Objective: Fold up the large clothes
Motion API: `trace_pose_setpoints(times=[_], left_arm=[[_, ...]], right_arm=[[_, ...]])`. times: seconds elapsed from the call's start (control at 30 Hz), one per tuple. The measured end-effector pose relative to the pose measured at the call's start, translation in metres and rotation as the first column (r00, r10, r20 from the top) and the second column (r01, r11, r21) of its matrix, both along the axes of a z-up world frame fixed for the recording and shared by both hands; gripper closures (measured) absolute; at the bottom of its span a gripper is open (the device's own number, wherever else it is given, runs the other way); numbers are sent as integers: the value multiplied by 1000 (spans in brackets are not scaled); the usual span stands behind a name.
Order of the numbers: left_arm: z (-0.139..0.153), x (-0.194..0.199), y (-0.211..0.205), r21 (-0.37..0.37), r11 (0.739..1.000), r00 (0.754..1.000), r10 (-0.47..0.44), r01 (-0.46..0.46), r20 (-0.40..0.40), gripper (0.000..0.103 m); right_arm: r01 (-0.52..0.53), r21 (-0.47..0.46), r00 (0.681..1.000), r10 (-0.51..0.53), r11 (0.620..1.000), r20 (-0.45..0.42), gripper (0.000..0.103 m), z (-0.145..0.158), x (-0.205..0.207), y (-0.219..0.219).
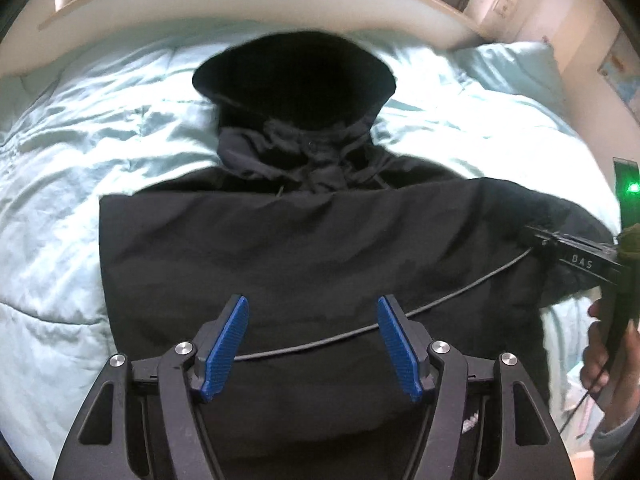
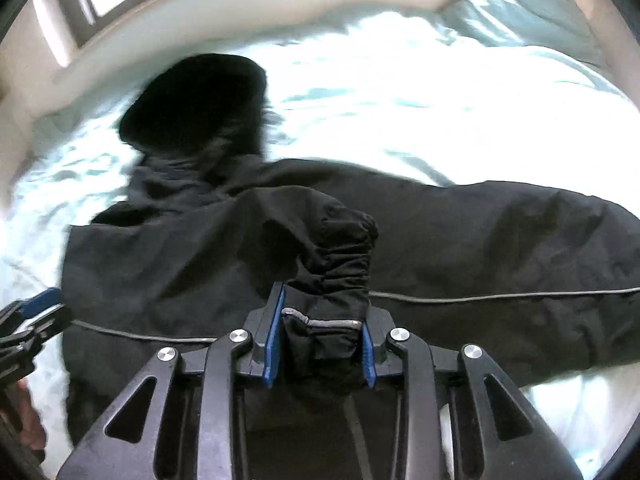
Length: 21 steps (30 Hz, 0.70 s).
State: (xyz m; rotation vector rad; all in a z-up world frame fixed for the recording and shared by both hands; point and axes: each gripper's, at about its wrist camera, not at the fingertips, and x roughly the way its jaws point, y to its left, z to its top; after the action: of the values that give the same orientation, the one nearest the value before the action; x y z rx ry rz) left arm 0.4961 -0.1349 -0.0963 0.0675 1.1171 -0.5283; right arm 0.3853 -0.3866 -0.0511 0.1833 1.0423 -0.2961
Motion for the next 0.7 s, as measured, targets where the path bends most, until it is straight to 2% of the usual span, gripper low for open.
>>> trace_pose_setpoints(times=[0.1,0.2,0.3,0.4,0.47,0.5,0.57,0.63,0.7], left_arm=[[-32,9,-1,33,999,998,38,-36,-47,35],[-74,22,4,76,995,988,80,-70,-131,35],[-87,22,0,106,993,989,73,-59,-128,35],[-75,18,-7,138,990,994,47,-33,-98,36],[-59,13,-3,94,995,996,30,-22,-90,36],[-48,9,2,62,998,997,32,-27,-77,36],[-36,5,12,41,998,997,50,-48,-59,36],[-35,4,22,46,995,994,89,-86,-62,36],[-46,5,29,51,992,988,121,-116,-94,36]], right_arm=[[41,6,997,-40,999,-70,68,-36,6,-22],[66,41,989,-60,997,-139,67,-79,11,-36],[75,56,986,-66,996,-155,63,-91,12,-40],[73,96,986,-58,993,-154,62,-78,7,-47],[59,102,992,-47,993,-117,56,-55,-2,-46],[51,84,996,-44,995,-78,46,-37,-9,-41],[1,74,1000,0,997,-19,43,-16,-16,-24],[-46,67,998,48,997,-35,43,-15,-13,-4],[-81,43,993,84,996,-80,44,-34,-2,15]])
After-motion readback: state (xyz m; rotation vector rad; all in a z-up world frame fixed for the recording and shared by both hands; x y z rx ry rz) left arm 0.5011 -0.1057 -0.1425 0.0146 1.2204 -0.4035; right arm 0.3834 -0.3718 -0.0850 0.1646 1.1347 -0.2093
